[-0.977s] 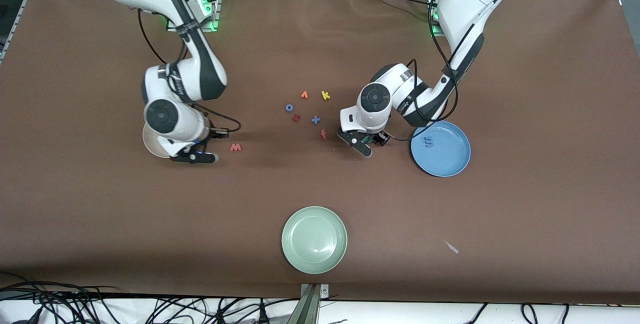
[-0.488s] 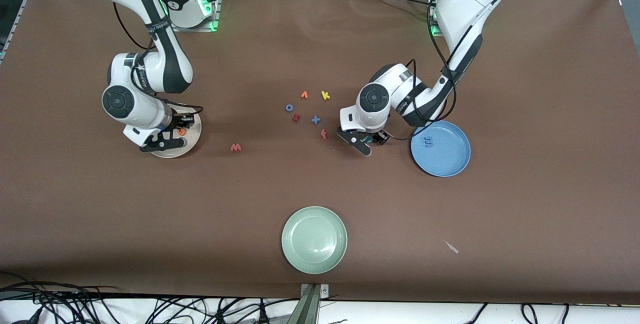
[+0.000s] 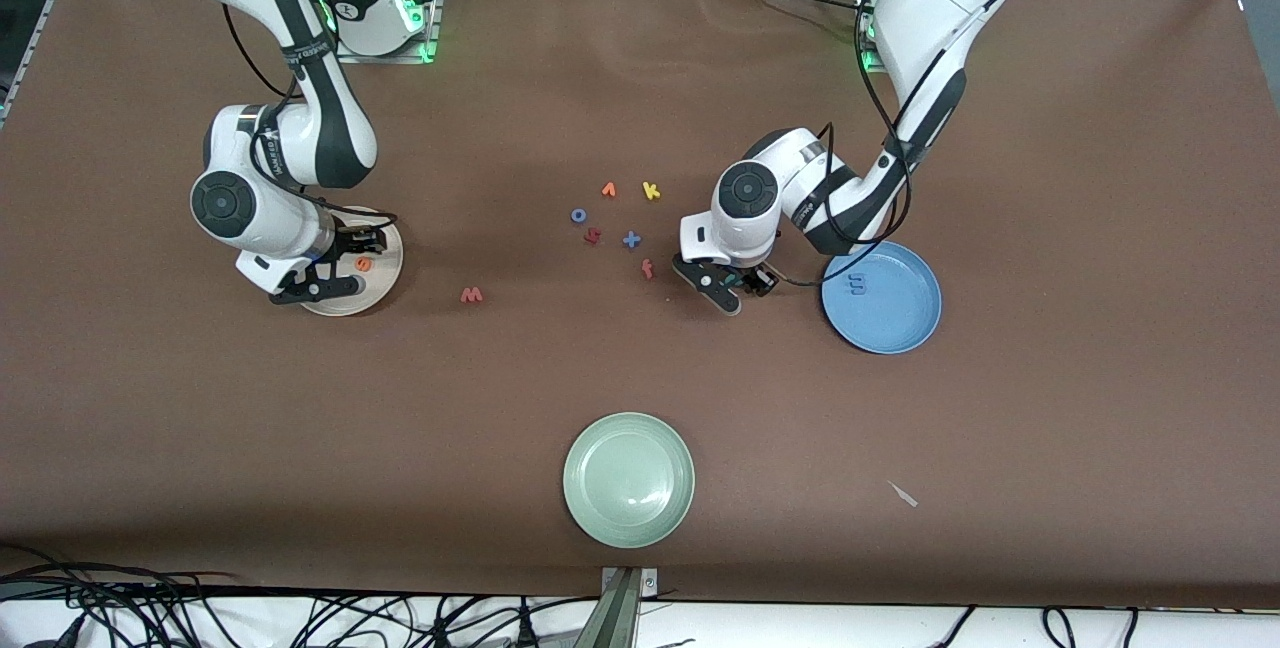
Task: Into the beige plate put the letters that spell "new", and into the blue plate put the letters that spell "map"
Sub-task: 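Drop the green letter on the cream plate while the left gripper grasps teal letter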
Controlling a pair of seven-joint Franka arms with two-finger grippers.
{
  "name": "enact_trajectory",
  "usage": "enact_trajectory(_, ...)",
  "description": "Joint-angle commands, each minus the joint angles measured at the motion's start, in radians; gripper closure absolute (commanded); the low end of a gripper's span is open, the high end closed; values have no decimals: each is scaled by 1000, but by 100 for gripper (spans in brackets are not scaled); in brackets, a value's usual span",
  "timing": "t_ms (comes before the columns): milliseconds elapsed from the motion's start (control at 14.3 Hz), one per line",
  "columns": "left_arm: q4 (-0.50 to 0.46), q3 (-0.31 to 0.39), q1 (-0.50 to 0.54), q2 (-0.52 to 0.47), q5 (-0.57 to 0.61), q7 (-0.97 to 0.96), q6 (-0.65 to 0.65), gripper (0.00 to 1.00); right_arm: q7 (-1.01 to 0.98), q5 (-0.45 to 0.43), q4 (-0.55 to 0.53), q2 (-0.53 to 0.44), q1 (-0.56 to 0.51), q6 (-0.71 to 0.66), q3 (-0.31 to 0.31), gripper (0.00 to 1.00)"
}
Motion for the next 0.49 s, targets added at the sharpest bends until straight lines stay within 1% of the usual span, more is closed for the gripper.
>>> enact_trajectory(0, -5, -1, 8, 1, 31, 57, 17, 51, 150, 5, 70, 15, 52, -28, 33, 0)
enact_trajectory(70, -5, -1, 14, 1, 31, 72, 17, 57, 179, 5, 102, 42, 64, -28, 45, 0)
enact_trajectory(140, -5, -1, 17, 1, 31, 85, 17, 67, 211, 15, 127, 65, 74, -26, 54, 0)
enact_trajectory(279, -5, -1, 19, 0, 31, 88, 17, 88, 264, 34, 179, 103, 77, -20, 83, 0)
enact_trajectory(349, -4, -1, 20, -2, 31, 88, 15, 91, 281, 46, 212, 139, 78, -18, 91, 0)
enact_trajectory(419, -2, -1, 20, -6, 31, 88, 11, 91, 288, 78, 234, 162, 78, -17, 91, 0)
